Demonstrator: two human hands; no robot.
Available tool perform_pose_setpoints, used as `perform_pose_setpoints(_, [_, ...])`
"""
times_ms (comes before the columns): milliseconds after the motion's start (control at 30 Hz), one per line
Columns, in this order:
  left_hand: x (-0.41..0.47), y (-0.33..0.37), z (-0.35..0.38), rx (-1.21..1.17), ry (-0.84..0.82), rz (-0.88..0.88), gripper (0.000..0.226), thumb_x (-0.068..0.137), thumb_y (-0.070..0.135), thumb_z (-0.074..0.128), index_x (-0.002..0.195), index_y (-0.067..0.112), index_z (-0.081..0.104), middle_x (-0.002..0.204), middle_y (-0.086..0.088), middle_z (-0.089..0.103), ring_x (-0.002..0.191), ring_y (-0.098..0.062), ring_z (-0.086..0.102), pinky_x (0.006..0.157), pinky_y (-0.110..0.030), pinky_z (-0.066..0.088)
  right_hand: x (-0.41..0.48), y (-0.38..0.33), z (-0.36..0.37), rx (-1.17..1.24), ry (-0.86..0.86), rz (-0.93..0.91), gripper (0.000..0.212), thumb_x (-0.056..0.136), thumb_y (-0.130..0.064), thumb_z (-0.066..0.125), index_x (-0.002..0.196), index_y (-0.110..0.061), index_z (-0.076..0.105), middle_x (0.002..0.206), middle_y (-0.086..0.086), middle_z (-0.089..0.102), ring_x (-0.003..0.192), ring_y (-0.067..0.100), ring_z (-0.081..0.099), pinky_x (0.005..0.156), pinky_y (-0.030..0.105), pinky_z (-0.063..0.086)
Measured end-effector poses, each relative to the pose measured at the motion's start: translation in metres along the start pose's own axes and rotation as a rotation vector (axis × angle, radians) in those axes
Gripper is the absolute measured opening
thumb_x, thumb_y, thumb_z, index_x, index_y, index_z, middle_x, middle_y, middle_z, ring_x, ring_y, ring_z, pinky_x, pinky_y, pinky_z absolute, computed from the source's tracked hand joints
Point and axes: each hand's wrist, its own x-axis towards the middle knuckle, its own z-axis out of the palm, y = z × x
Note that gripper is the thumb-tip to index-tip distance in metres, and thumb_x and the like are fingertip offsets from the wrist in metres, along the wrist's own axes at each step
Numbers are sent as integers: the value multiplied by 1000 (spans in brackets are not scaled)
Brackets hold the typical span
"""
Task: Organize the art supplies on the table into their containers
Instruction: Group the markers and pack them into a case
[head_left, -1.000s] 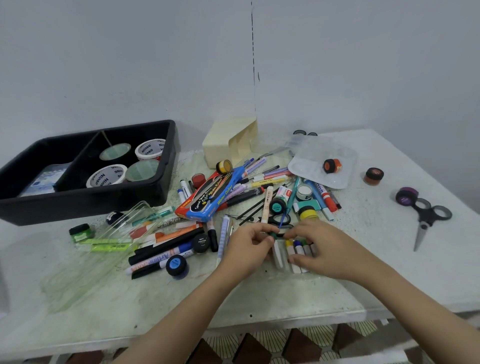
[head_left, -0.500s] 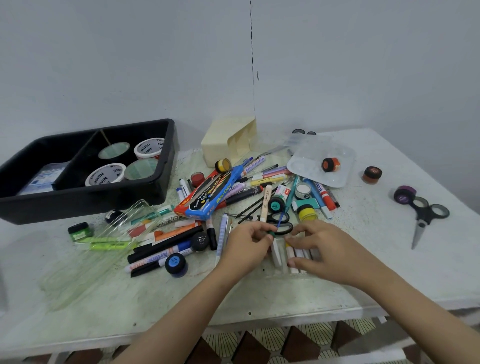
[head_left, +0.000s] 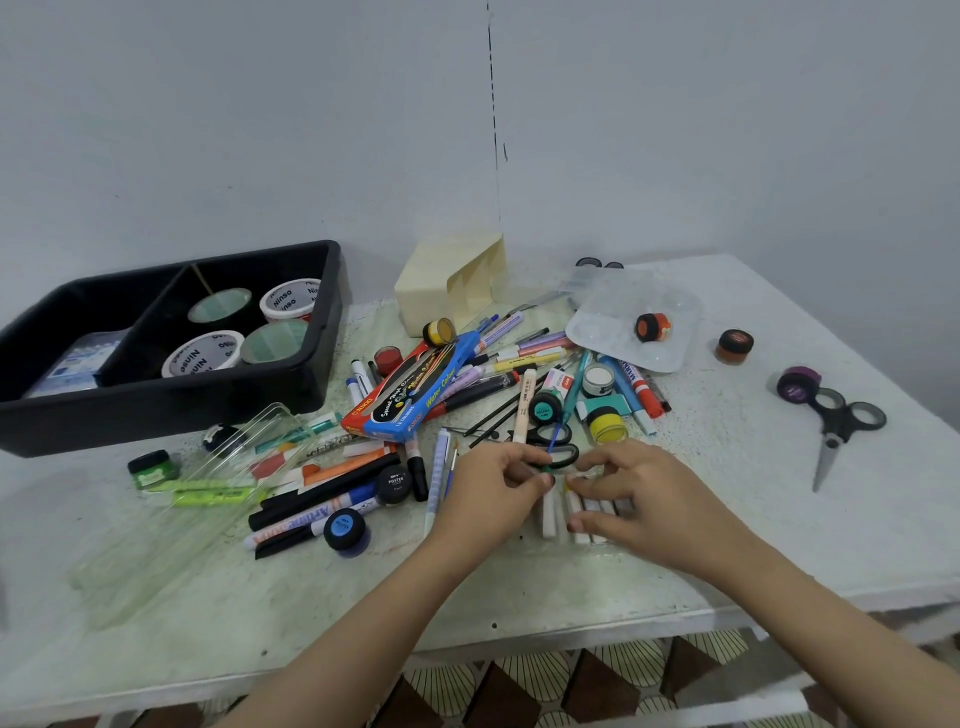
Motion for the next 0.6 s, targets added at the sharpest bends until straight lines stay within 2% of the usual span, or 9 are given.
perform_pose_setpoints(100, [-4, 0, 3, 66, 4, 37, 21, 83, 21, 70, 104, 20, 70, 76, 6, 65, 66, 0, 57, 61, -9, 45, -1, 0, 0, 12, 5, 10, 49, 74, -64, 51, 98, -28, 75, 104, -5, 67, 93, 13, 60, 74, 32, 48])
perform_pose_setpoints(200, [-8, 2, 5, 156, 14, 105, 24, 85, 25, 68, 108, 21, 69, 78, 6, 64, 64, -1, 55, 63, -13, 46, -1, 0, 0, 25, 5, 11, 52, 75, -65, 48, 100, -29, 74, 105, -6, 66, 94, 12, 58, 76, 31, 46])
perform_pose_setpoints(267, [-9, 4, 3, 136, 13, 111, 24, 85, 25, 67, 109, 23, 68, 78, 4, 65, 63, -1, 55, 62, -13, 47, -2, 1, 1, 31, 5, 13, 53, 75, -66, 47, 101, -29, 74, 105, -7, 66, 95, 12, 58, 77, 30, 45])
perform_pose_setpoints(367, [-8, 5, -5, 54, -67, 78, 28, 80, 19, 73, 107, 22, 69, 82, 5, 65, 68, -1, 59, 65, -13, 48, -2, 2, 2, 21, 12, 6, 54, 75, -66, 46, 101, -28, 74, 105, -7, 66, 95, 12, 58, 77, 29, 45])
perform_pose_setpoints(500, [-6, 6, -16, 173, -238, 118, 41, 78, 12, 73, 117, 19, 66, 94, 0, 62, 78, -3, 59, 70, -10, 48, -1, 2, 3, 23, 29, -1, 55, 75, -66, 46, 101, -27, 74, 105, -7, 66, 94, 12, 58, 77, 32, 47])
perform_pose_setpoints(600, [-4, 7, -19, 217, -293, 141, 46, 78, 10, 73, 122, 16, 62, 95, 0, 58, 81, -5, 58, 71, -8, 47, -2, 3, 3, 36, 32, -2, 55, 75, -66, 47, 102, -27, 74, 105, -6, 66, 95, 12, 58, 78, 32, 47])
